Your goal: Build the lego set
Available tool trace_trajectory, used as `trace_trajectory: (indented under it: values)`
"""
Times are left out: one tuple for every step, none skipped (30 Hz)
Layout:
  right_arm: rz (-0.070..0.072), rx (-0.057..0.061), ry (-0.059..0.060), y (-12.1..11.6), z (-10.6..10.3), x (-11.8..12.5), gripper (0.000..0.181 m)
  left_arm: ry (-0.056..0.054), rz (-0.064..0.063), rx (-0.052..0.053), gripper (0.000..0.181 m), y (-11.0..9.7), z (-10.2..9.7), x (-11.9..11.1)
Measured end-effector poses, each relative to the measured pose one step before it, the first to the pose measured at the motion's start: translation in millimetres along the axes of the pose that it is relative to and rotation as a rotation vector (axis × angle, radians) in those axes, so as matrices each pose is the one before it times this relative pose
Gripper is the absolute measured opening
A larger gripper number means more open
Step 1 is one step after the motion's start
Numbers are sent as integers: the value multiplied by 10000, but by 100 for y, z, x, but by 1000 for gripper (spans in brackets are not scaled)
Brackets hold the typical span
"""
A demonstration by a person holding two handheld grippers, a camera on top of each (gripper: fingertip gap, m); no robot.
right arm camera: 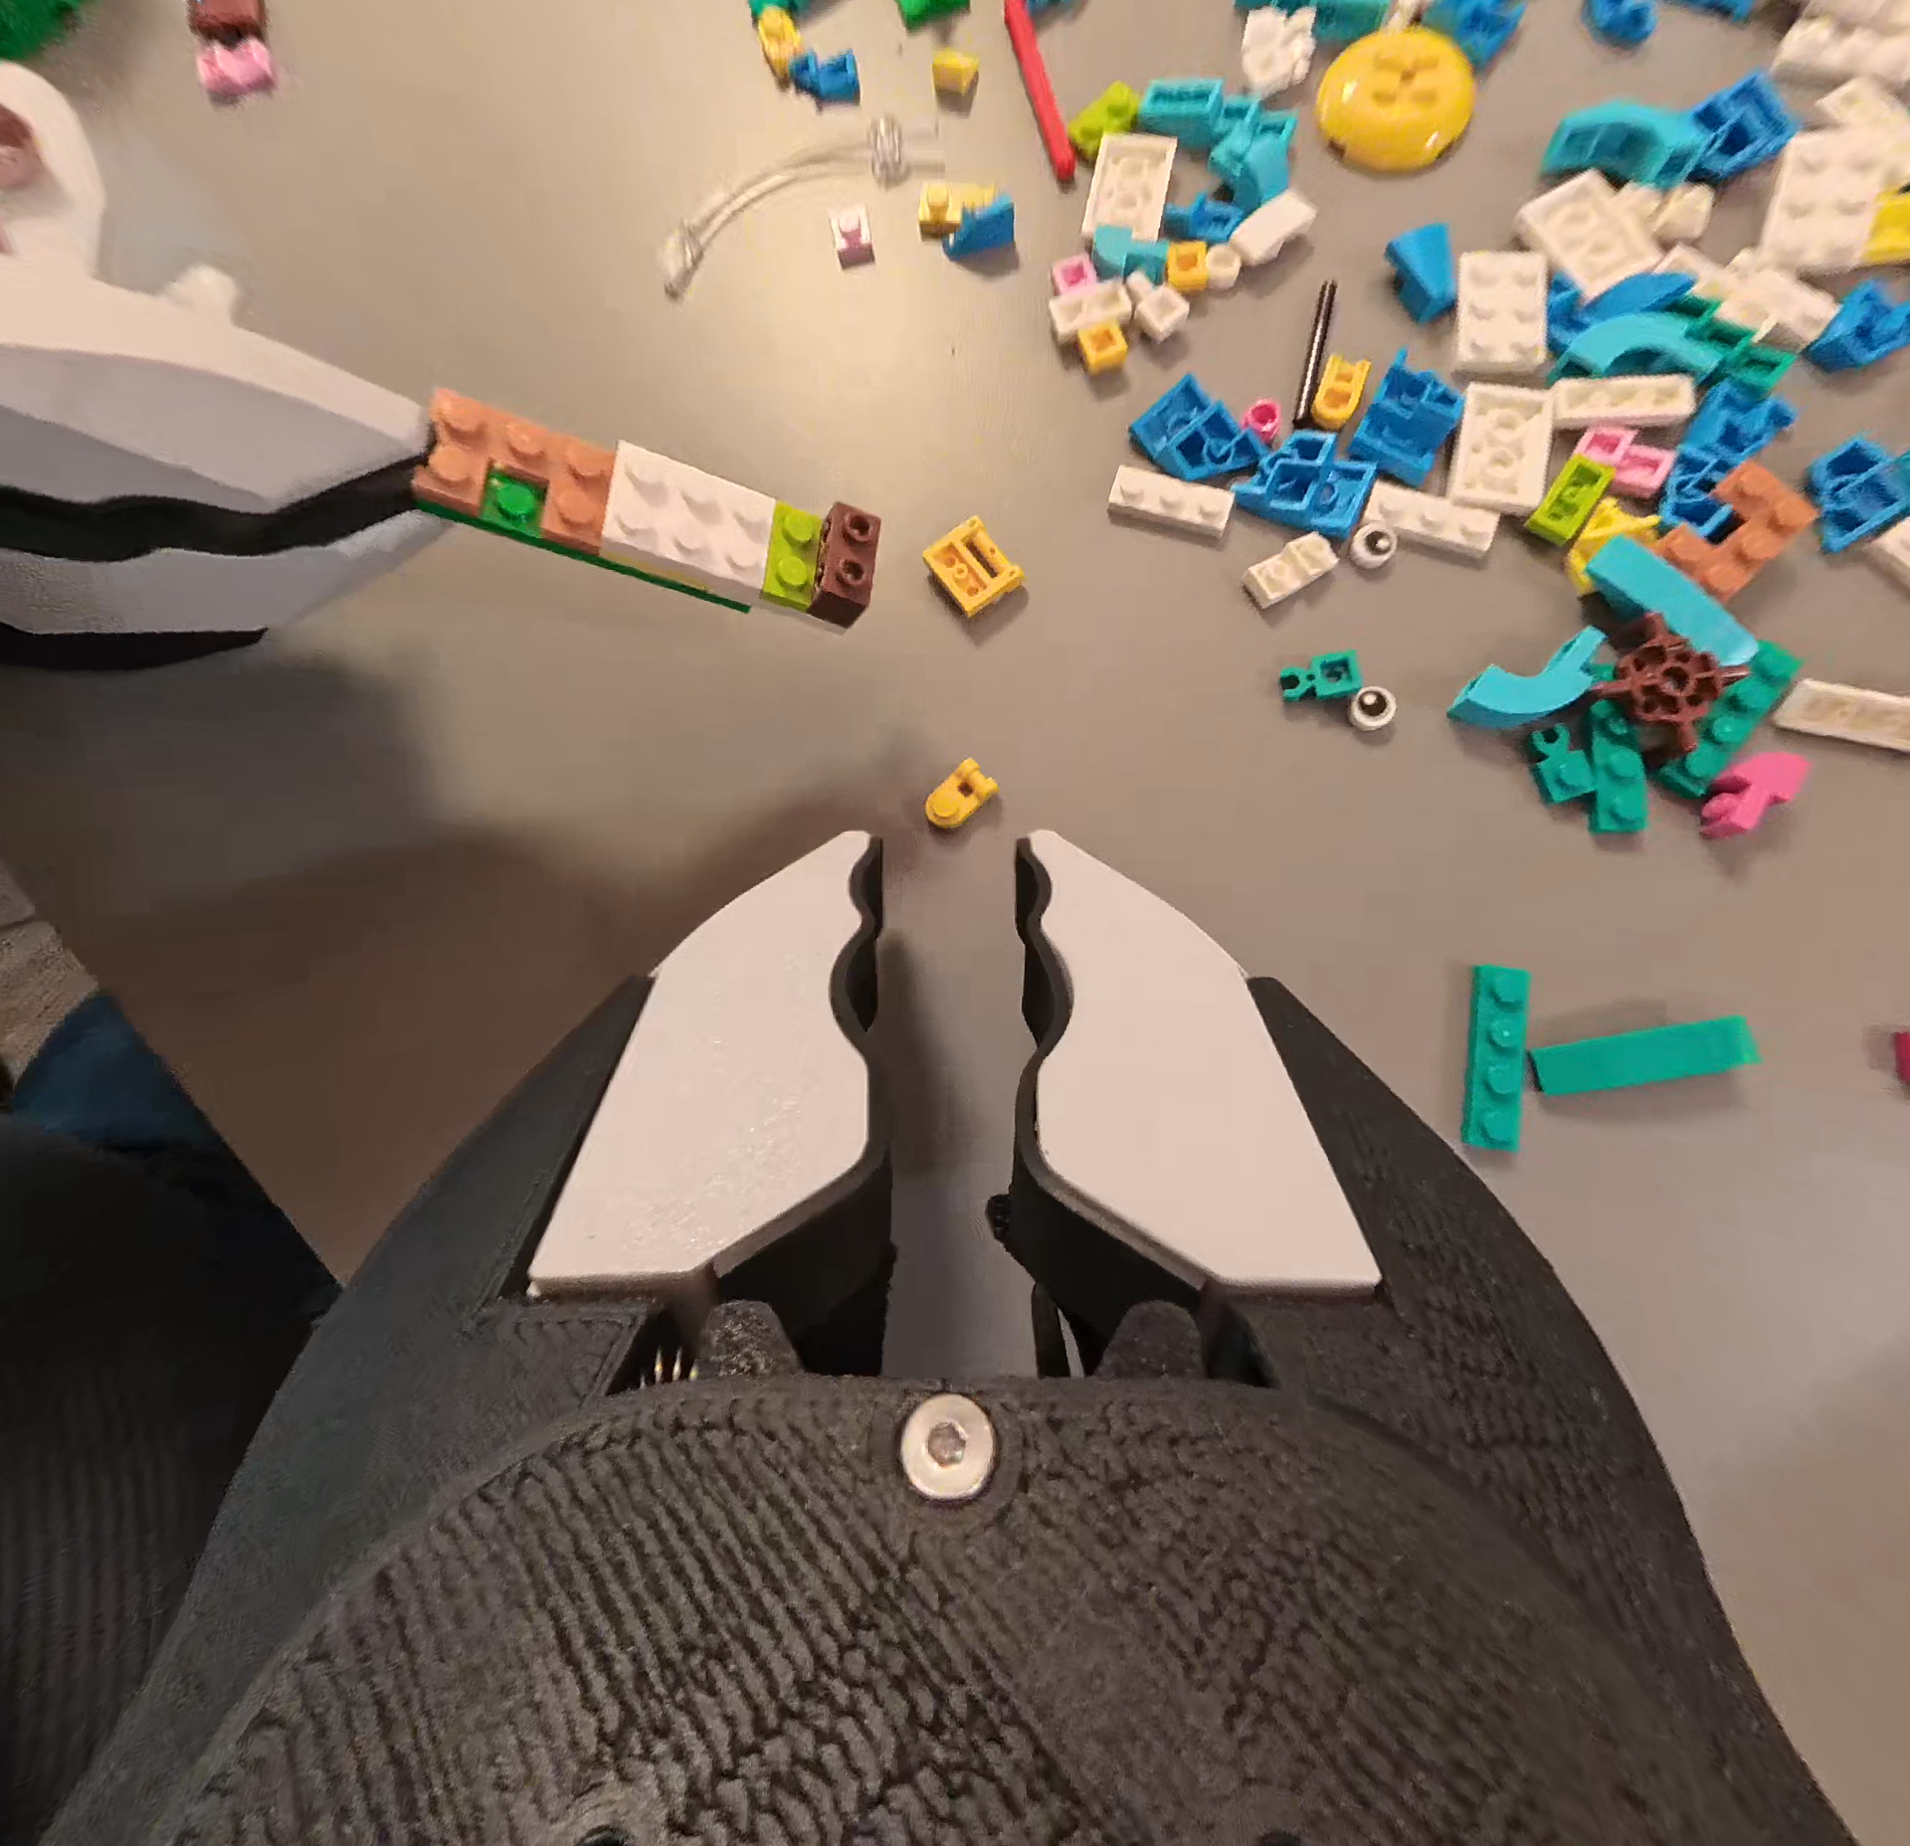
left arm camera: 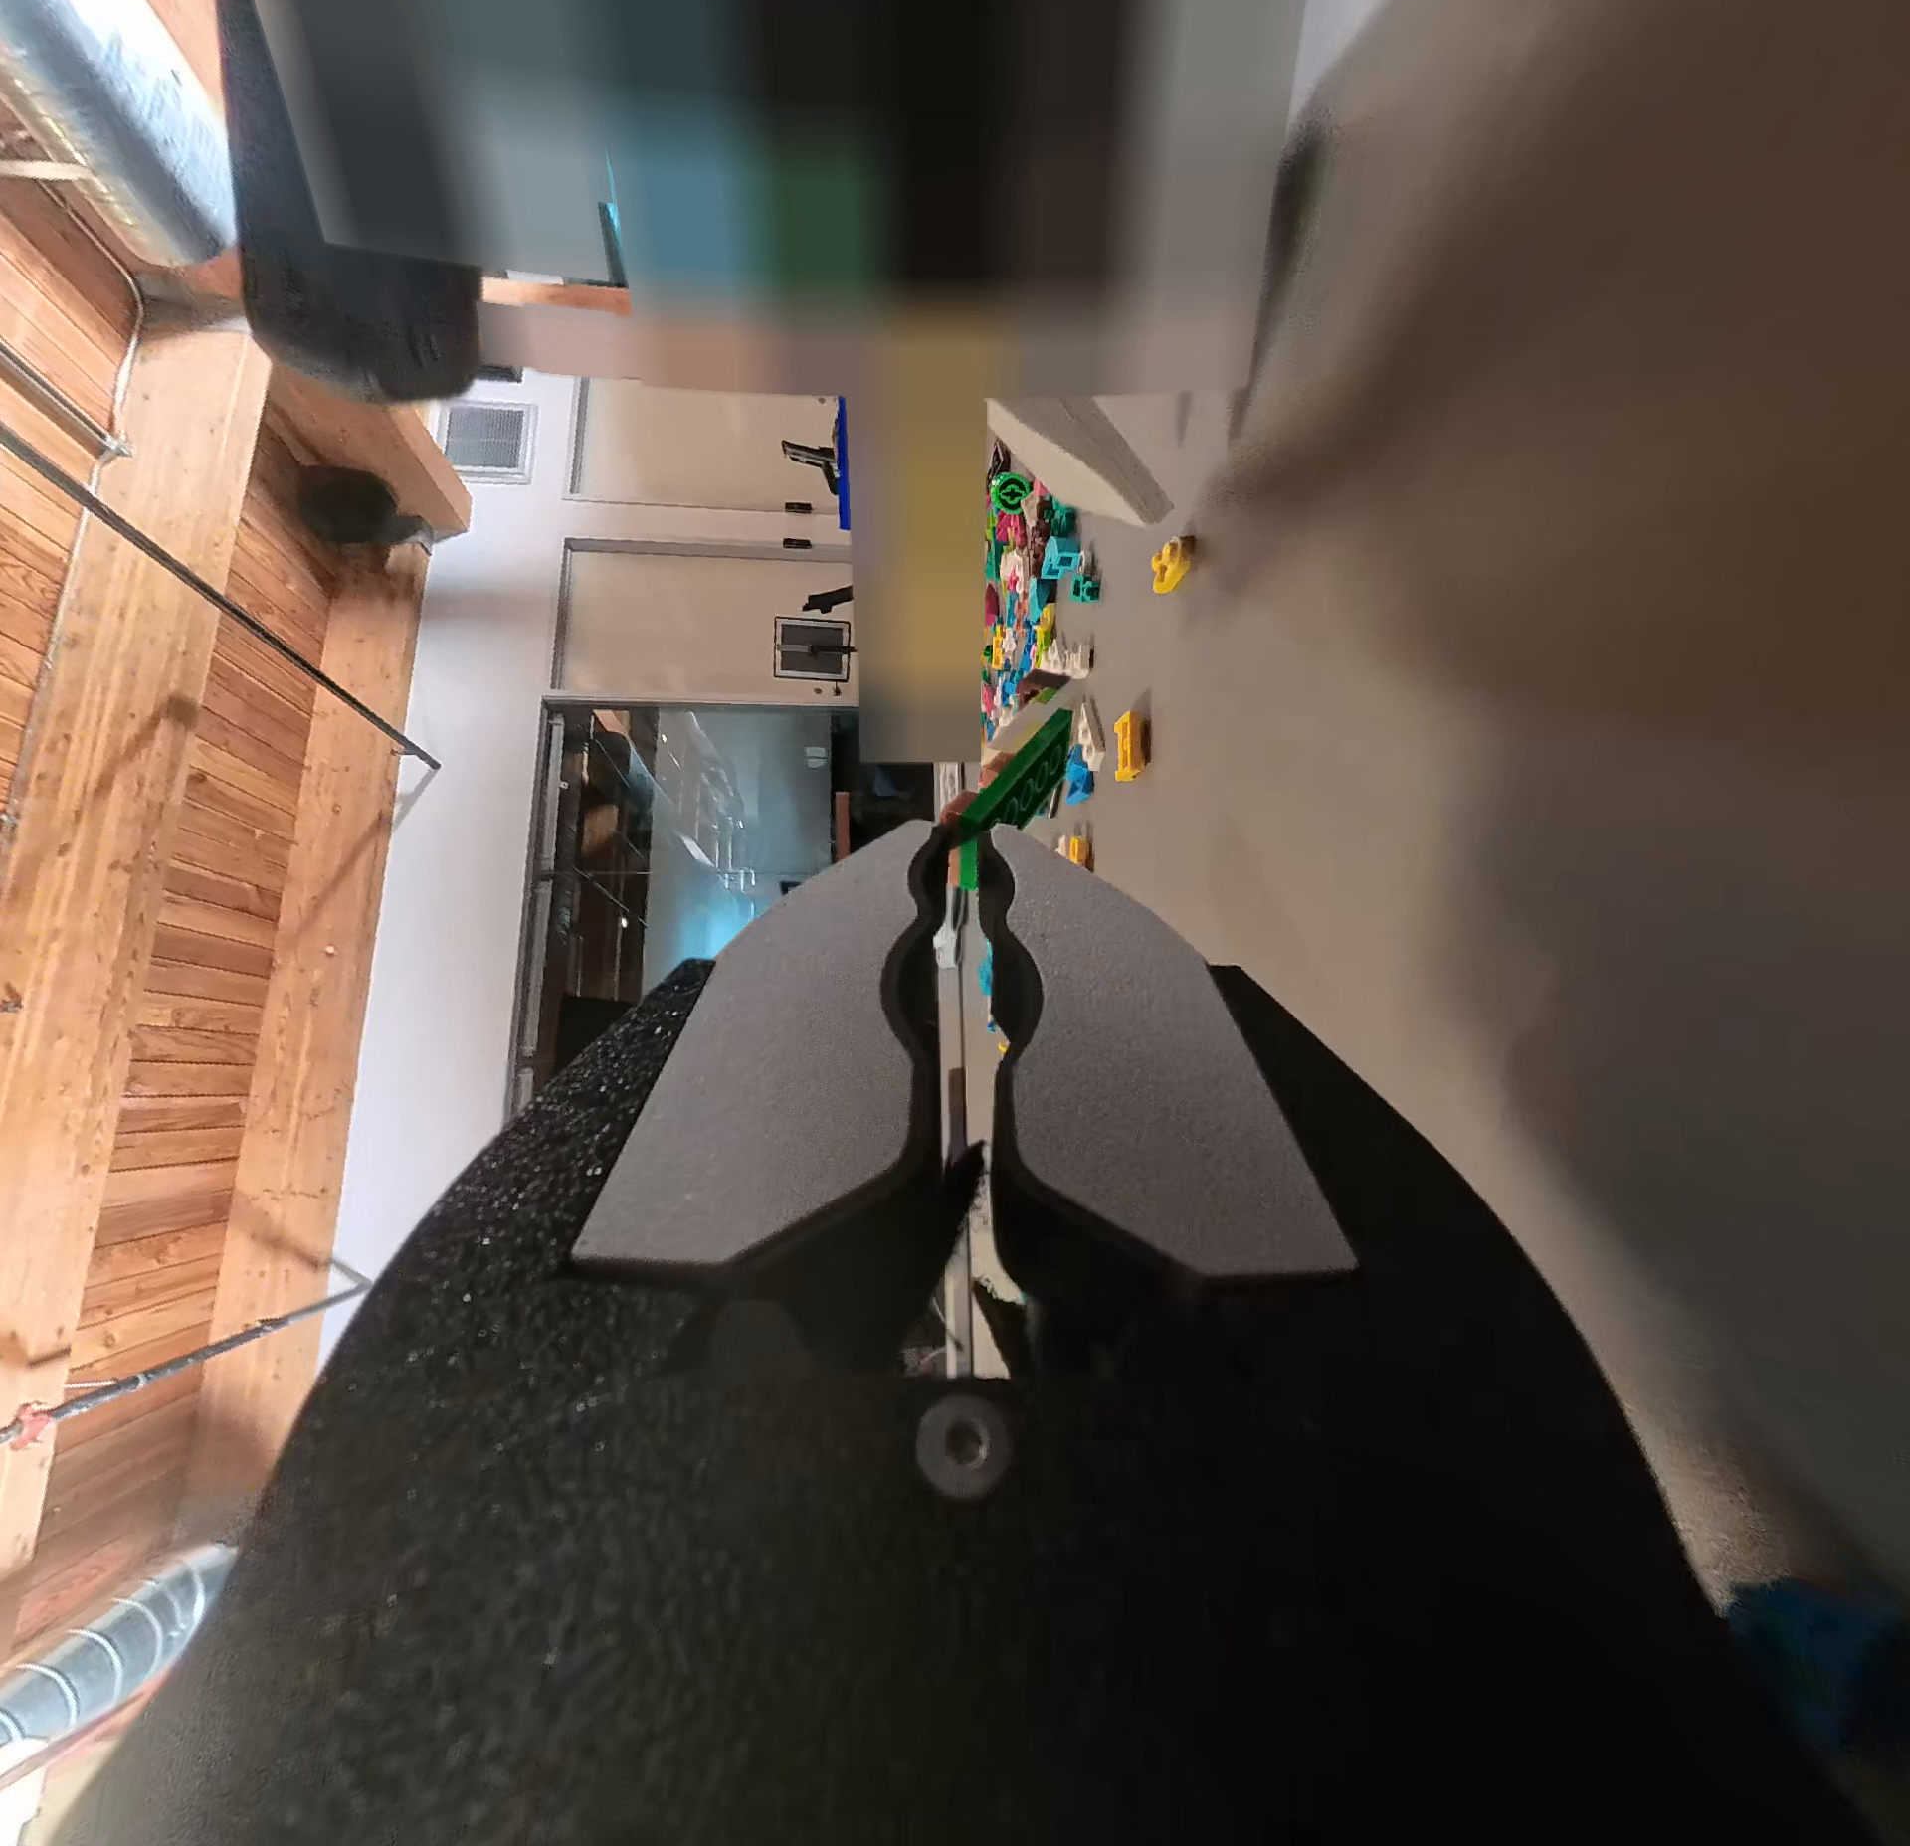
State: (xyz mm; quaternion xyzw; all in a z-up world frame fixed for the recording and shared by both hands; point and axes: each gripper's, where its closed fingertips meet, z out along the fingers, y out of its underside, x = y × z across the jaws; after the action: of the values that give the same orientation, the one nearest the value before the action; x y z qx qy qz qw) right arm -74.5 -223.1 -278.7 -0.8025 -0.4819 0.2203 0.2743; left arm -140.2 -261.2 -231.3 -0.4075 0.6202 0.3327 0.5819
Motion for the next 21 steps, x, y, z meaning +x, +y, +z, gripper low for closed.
trace_trajectory:
  values:
    - [38, -83, -77, -30, 255, -210, 26, 27, 138, 5, 5, -117, 26, 113]
    - [33, -10, -65, -109, 217, -227, 26, 34, 121, -14, 5, -55, 25, 118]
    - [6, -70, 34, -34, 193, -95, 25, 22, 81, -9, 5, -34, 19, 80]
    - [-36, -140, 105, 99, 185, 2, 25, 15, 14, 5, 5, -10, -3, 30]
    - [-47, -146, 116, 126, 171, 21, 25, -1, -32, 10, 5, 4, -6, -17]
    - [-40, -119, 89, 110, 132, -19, 25, -10, -42, 11, 5, 19, -15, -32]
    - [-53, -53, 77, 14, 68, -25, 24, 1, -31, 12, 5, 19, -13, -5]
    - [-76, -50, 79, -2, 39, -4, 24, 26, -18, -2, 4, 29, 5, 24]
    - [-82, -39, 96, -9, 35, 63, 23, 34, -3, -10, 4, 27, 22, 62]
    - [-62, -14, 67, -35, 45, 60, 22, 13, 15, -7, 5, -3, 16, 34]
    - [-20, 12, 1, -63, 57, -6, 20, 8, 13, 7, 4, -17, 12, 21]
    - [-3, 14, -28, -73, 63, -38, 18, 32, 1, 7, 4, -26, 16, 59]
    - [-23, 15, 27, -68, 35, 25, 17, 37, 6, -5, 4, -1, 25, 61]
    - [-33, -1, 39, -55, 43, 39, 16, 5, 17, -4, 4, 6, 1, 25]
    - [-27, -19, 31, -31, 16, 29, 16, -8, 2, 8, 4, -6, -9, -20]
    - [-22, -23, 41, -41, 24, 52, 15, -1, -8, 17, 4, -32, -7, -2]
    - [-28, -20, 53, -36, 7, 79, 15, 4, 8, 9, 4, -15, -1, 10]
    - [-28, -12, 71, -41, 20, 126, 16, 11, 22, 6, 4, -11, -1, 29]
    - [-19, 3, 38, -53, 26, 104, 17, 24, 16, 20, 4, -34, 0, 52]
    - [9, 16, -27, -54, 49, 13, 16, 21, 10, 22, 5, -32, 9, 42]
    - [27, 32, -45, -75, 60, -1, 16, 1, 1, 0, 5, 1, 0, 1]
